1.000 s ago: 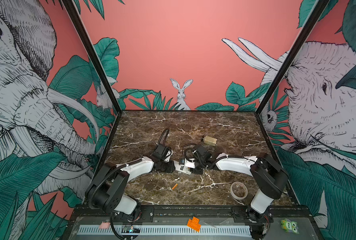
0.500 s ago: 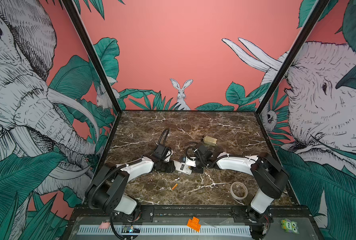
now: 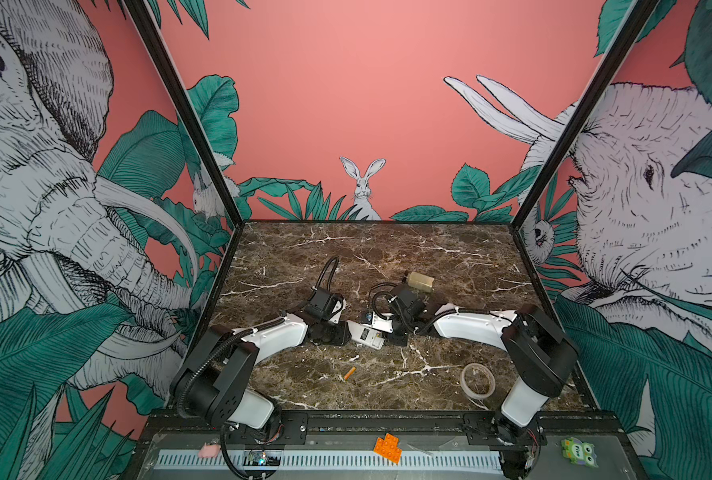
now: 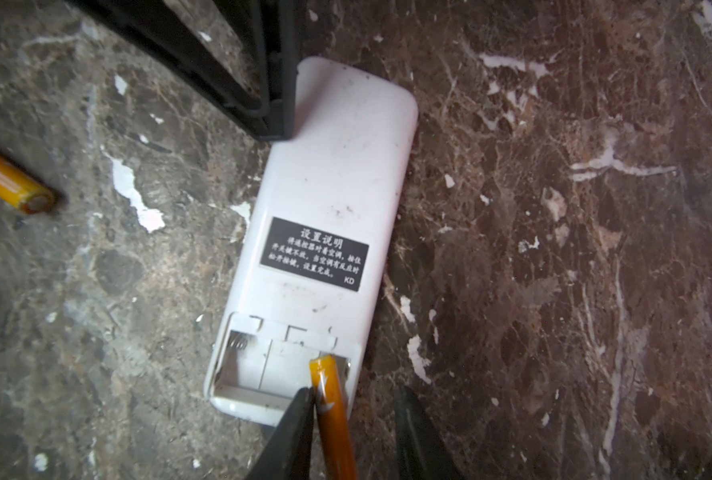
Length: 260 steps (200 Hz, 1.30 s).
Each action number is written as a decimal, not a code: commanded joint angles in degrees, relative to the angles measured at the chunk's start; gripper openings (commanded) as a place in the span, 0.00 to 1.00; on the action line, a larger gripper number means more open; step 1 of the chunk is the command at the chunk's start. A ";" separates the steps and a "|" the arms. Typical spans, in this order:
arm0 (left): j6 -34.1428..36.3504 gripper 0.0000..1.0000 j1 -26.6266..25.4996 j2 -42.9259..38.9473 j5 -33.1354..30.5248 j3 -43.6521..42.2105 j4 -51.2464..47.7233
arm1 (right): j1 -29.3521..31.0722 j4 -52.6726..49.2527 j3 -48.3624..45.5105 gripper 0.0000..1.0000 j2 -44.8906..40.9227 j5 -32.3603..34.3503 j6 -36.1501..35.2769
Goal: Load the batteries into the remote control
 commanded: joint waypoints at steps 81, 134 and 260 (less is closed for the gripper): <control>-0.62 0.37 -0.58 2.87 -1.06 -3.48 -2.82 | -0.07 -1.08 1.16 0.33 -0.02 -3.51 -1.40; -0.62 0.37 -0.55 3.09 -0.99 -3.48 -2.83 | 0.45 -1.94 1.95 0.31 0.69 -4.51 -2.55; 3.68 0.41 -0.58 -0.51 -1.95 -0.19 -6.71 | -2.40 -2.94 -4.85 0.48 -18.85 -1.38 15.84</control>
